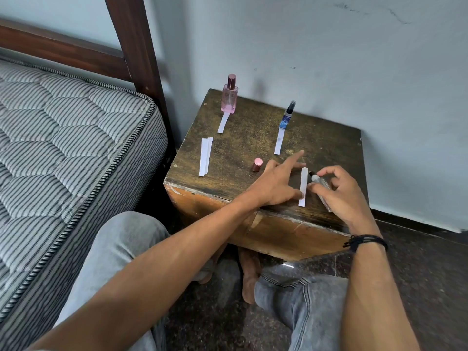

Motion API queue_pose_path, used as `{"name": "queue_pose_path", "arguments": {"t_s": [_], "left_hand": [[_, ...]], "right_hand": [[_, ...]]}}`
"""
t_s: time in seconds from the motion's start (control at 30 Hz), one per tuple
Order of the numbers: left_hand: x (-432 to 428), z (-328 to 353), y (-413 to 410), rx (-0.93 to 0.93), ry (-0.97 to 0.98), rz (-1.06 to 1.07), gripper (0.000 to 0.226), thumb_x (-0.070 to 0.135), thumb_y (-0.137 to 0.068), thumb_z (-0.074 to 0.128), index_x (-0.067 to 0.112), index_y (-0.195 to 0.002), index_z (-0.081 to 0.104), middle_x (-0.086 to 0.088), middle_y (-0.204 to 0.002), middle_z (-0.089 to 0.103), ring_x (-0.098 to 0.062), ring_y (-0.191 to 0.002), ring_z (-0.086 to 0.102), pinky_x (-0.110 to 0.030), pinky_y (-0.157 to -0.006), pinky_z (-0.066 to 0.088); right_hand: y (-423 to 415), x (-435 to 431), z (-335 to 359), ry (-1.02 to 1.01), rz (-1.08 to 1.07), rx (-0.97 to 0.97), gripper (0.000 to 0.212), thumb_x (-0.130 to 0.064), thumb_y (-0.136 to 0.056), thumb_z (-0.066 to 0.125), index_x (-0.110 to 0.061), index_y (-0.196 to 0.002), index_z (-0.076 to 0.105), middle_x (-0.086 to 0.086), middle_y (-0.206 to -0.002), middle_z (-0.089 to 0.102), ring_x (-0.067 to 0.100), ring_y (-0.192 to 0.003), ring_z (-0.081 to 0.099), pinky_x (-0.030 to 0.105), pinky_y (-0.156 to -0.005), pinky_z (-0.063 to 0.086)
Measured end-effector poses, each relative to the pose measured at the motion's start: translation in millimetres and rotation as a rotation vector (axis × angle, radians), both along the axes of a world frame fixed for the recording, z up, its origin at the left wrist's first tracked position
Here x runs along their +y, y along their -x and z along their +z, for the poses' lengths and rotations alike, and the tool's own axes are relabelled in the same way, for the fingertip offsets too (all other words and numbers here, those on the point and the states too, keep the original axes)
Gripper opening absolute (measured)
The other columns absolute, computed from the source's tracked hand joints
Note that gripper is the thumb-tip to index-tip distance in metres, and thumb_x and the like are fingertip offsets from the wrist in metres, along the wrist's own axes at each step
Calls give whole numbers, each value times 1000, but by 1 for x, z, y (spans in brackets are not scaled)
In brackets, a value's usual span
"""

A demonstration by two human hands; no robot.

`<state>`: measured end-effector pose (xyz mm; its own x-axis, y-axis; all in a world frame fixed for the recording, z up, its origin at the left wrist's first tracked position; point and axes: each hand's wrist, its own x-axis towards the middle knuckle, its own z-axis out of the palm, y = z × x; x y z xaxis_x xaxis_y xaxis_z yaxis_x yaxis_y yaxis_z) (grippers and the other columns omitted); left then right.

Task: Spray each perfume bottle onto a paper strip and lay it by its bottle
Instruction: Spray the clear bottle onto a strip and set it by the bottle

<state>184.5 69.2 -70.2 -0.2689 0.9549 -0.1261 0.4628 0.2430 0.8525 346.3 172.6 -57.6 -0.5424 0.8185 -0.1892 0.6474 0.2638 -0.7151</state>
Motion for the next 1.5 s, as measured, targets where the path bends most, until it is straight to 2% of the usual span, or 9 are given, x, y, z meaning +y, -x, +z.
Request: {"name": "queue_pose_path", "arguments": {"t_s": [0.1,0.23,0.33,0.43,0.53,0.8,0.93,1.07,1.5], "left_hand": [[-4,22,4,64,-110,107,72,15,-84,74,23,-149,43,7,-130,61,-20,-109,52,-33,-100,46],[-13,51,25,406,-230,250,41,8,-87,68,18,-126,64,0,-116,64,-15,-104,55,-36,-102,48],[-21,56,46,548,-57,257,44,21,-87,71,20,-129,62,-2,-129,57,-26,-123,45,-47,-110,41],[-28,47,58,548,99,224,42,29,-85,75,21,-125,65,-5,-133,56,-31,-127,45,-45,-106,43],[-27,40,61,493,110,241,23,24,-84,75,22,-108,73,-2,-112,70,-25,-103,65,-34,-85,49],[-26,48,64,384,16,323,18,24,-88,72,20,-105,75,0,-101,75,-16,-86,68,-27,-77,54],[-31,69,72,-7,-155,372,16,24,-84,78,21,-100,76,6,-91,75,-12,-83,72,-32,-80,61],[-34,76,72,-308,-237,344,17,15,-88,75,10,-105,74,-10,-96,76,-22,-87,75,-37,-78,63],[-34,73,66,-381,-172,230,21,11,-88,76,6,-108,75,-9,-107,73,-20,-92,75,-34,-79,62]], "right_hand": [[-3,1,3,-11,-79,81,24,-48,-86,75,-54,-99,55,-9,-94,71,14,-80,68,31,-62,47],[-5,3,6,-6,-166,169,26,-48,-86,74,-54,-101,54,-12,-95,70,14,-84,69,33,-63,52],[-2,3,8,13,-160,209,28,-47,-85,76,-54,-101,54,-15,-89,70,14,-87,70,43,-75,60],[3,-1,10,30,-126,263,30,-45,-85,80,-49,-104,57,-9,-95,71,13,-87,70,37,-74,58],[11,-6,13,46,-110,332,31,-45,-84,82,-44,-106,60,-5,-98,73,10,-86,71,32,-74,57],[31,-18,12,33,-1,404,30,-47,-87,79,-42,-111,62,0,-101,73,8,-80,59,27,-74,44],[41,-23,10,14,56,365,29,-47,-88,78,-52,-109,59,-5,-107,72,17,-95,67,29,-78,47],[49,-29,7,4,134,318,30,-46,-87,79,-54,-108,59,-11,-104,68,8,-93,65,28,-79,49],[58,-31,1,4,187,288,35,-43,-85,82,-42,-115,63,-3,-104,70,14,-90,65,29,-77,51]]}}
